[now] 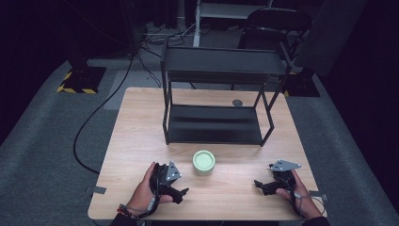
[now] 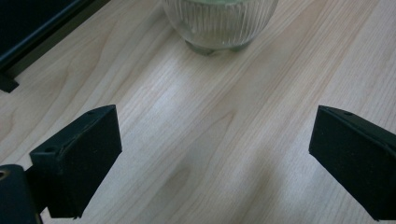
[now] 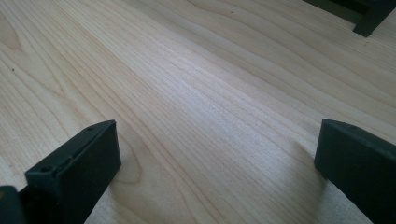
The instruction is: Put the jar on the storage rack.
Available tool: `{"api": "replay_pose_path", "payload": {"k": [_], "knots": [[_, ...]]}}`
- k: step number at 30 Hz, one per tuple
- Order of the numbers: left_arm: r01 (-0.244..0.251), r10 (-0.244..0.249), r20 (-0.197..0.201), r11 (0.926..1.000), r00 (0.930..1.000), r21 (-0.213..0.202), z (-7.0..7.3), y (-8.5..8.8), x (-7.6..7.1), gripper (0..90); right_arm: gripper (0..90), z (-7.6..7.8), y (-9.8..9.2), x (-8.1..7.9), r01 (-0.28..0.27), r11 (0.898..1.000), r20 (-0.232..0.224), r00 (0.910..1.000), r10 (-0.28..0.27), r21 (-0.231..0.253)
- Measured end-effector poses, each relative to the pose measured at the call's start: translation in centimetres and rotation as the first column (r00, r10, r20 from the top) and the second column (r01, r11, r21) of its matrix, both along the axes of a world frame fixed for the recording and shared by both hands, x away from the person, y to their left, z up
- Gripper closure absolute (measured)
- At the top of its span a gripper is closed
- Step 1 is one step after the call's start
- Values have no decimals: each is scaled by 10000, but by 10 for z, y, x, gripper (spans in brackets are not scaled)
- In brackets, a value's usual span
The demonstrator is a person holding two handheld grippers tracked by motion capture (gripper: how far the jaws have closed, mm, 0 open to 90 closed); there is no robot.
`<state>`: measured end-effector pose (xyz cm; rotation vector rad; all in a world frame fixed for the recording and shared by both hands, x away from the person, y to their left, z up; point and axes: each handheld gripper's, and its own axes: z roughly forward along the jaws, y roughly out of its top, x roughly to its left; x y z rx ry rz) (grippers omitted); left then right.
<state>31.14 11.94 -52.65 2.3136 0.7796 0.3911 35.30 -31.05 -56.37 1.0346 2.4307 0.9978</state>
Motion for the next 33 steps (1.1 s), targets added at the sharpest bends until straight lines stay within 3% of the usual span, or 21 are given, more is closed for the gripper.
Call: {"api": "replay_pose_path", "payload": {"k": [16,24,33], "knots": [[157,-162,264,9997,9995,199,7,-17,9,21,1,0,0,0,6,10000,-8,10000,-6,1],[237,-241,215,9995,9995,198,9,-24,13,21,2,0,0,0,-2,10000,8,10000,2,-6],[271,-270,113,9996,9996,-108,11,-31,19,21,2,0,0,0,-2,10000,5,10000,2,-5]]}}
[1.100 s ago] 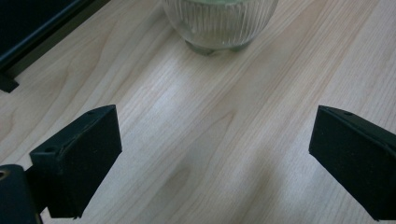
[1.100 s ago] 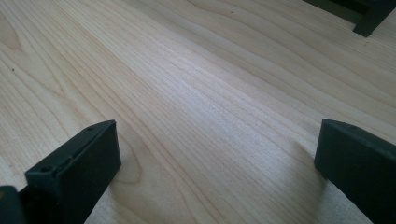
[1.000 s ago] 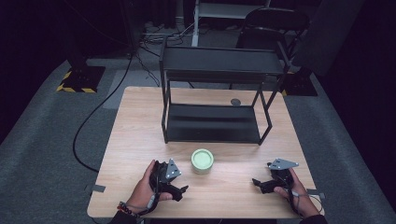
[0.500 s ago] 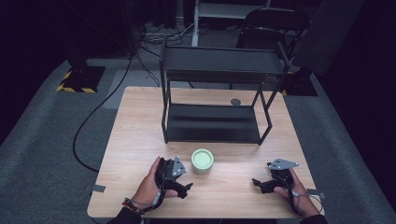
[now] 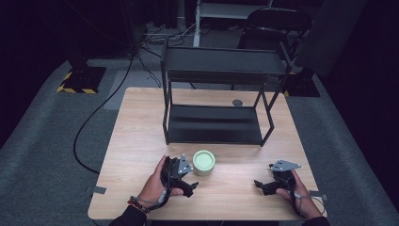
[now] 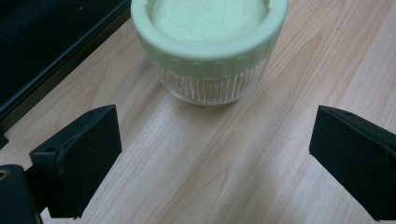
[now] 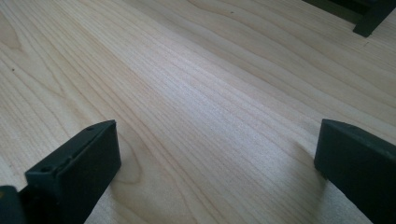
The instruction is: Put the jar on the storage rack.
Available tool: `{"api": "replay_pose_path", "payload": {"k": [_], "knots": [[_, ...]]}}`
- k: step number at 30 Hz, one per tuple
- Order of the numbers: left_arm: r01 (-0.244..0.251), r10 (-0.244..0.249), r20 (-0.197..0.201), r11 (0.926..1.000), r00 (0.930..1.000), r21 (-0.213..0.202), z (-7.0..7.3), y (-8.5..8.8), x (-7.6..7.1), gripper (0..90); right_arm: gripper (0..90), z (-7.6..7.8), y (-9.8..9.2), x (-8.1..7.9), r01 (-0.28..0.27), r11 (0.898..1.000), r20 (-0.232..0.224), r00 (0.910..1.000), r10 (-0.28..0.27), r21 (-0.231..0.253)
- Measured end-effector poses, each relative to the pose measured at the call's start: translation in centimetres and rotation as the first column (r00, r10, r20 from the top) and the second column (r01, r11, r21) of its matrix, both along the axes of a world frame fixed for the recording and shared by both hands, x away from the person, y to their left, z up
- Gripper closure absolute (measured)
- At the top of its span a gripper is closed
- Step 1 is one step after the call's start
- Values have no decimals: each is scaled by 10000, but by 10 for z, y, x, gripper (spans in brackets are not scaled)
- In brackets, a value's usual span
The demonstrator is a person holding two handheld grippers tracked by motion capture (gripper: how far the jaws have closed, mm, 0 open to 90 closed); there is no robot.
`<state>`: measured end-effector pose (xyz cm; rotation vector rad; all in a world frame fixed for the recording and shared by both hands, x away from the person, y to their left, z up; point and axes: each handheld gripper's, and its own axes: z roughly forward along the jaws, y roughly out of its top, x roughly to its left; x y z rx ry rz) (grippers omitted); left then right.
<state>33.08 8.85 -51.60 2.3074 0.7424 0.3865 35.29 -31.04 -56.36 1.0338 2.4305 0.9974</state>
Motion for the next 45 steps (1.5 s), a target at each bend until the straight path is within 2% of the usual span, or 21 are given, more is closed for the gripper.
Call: {"api": "replay_pose_path", "payload": {"k": [6,22,38,45], "knots": [[11,-12,-97,10000,10000,-77,1,-5,4,21,2,0,0,0,7,10000,-6,10000,-7,-1],[-58,57,-31,10000,10000,-13,0,-18,14,21,2,0,0,0,-2,10000,2,10000,2,0],[103,-103,13,9998,9999,-144,1,-30,22,21,2,0,0,0,-2,10000,1,10000,2,-1],[2,-1,45,9998,10000,-188,-1,-34,27,21,2,0,0,0,-1,10000,0,10000,1,0]]}}
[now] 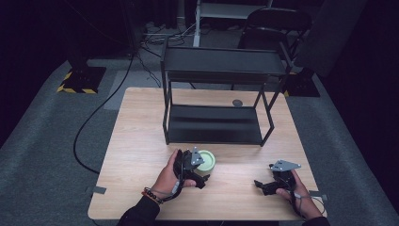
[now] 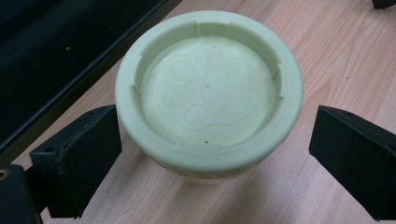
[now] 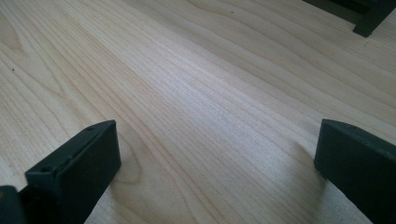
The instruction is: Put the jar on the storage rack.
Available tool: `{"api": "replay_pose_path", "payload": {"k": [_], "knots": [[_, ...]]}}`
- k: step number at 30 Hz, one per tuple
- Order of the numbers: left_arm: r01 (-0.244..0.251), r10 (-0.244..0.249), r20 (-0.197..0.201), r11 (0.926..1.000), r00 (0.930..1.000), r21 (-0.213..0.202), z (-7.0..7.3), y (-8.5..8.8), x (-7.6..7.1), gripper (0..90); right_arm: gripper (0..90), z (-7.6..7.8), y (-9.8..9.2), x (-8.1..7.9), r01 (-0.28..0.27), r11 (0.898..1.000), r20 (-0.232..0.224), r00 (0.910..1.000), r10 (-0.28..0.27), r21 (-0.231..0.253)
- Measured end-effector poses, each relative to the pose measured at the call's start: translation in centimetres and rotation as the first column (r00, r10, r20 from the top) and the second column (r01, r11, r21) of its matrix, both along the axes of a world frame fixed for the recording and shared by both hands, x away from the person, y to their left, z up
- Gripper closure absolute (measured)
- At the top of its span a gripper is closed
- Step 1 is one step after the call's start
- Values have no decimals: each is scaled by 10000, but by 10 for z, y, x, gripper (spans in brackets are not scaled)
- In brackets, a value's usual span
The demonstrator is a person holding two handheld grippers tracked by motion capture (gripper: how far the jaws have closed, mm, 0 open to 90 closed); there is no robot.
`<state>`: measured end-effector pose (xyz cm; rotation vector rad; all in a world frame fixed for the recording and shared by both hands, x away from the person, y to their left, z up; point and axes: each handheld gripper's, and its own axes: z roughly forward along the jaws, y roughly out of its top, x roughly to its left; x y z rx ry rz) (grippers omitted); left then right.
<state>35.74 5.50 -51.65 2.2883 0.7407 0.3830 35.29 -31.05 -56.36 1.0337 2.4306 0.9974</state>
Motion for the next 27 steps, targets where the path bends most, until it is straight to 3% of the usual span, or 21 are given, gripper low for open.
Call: {"api": "replay_pose_path", "payload": {"k": [27], "knots": [[9,-6,-222,9999,9998,132,-10,-5,7,25,2,0,0,0,-1,10000,2,10000,1,1]]}}
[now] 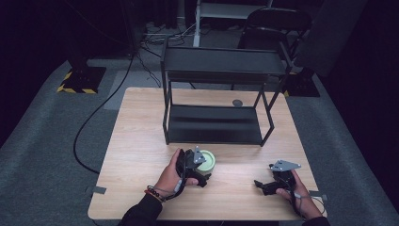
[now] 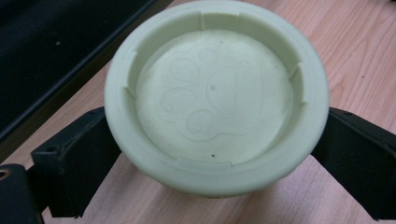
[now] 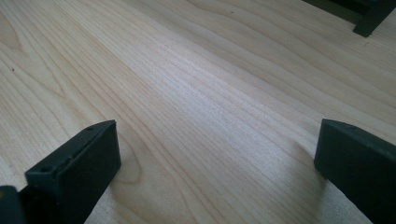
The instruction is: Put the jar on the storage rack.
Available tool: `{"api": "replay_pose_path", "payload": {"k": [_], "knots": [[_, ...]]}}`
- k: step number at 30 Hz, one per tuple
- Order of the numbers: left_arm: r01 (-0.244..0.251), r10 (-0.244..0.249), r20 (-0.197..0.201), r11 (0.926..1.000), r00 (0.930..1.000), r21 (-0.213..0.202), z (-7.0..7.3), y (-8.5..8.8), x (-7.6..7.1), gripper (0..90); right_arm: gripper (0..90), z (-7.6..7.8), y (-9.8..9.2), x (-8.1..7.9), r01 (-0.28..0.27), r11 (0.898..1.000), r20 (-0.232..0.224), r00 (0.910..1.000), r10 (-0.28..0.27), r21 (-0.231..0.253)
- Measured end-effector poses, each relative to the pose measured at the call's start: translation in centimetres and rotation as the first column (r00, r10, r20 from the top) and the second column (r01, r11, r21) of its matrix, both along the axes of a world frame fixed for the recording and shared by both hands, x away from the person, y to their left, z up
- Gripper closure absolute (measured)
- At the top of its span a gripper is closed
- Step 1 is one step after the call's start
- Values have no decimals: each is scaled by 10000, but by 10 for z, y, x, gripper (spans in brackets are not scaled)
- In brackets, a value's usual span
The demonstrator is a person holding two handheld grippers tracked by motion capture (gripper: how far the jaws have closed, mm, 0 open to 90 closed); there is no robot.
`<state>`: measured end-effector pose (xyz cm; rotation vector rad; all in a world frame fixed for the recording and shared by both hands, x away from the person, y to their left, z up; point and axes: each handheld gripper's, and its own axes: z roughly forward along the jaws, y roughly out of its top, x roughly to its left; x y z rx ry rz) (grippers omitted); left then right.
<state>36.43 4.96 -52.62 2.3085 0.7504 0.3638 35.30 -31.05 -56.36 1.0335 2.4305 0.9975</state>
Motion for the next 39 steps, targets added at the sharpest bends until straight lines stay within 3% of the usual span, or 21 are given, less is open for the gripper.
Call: {"api": "replay_pose_path", "payload": {"k": [9,11,29,39], "knots": [[-132,132,-56,9999,9999,-21,-3,-3,2,59,2,0,0,0,-1,10000,1,10000,1,-1],[-315,315,11,9994,9995,-136,-2,-3,3,80,2,0,0,0,-1,10000,4,10000,1,-2],[-366,362,-82,9977,9993,-563,-4,-3,6,105,2,0,0,0,5,10000,7,10000,-5,-2],[-360,363,51,9982,9993,-484,-2,-4,4,105,2,0,0,0,5,10000,8,10000,-5,-1]]}}
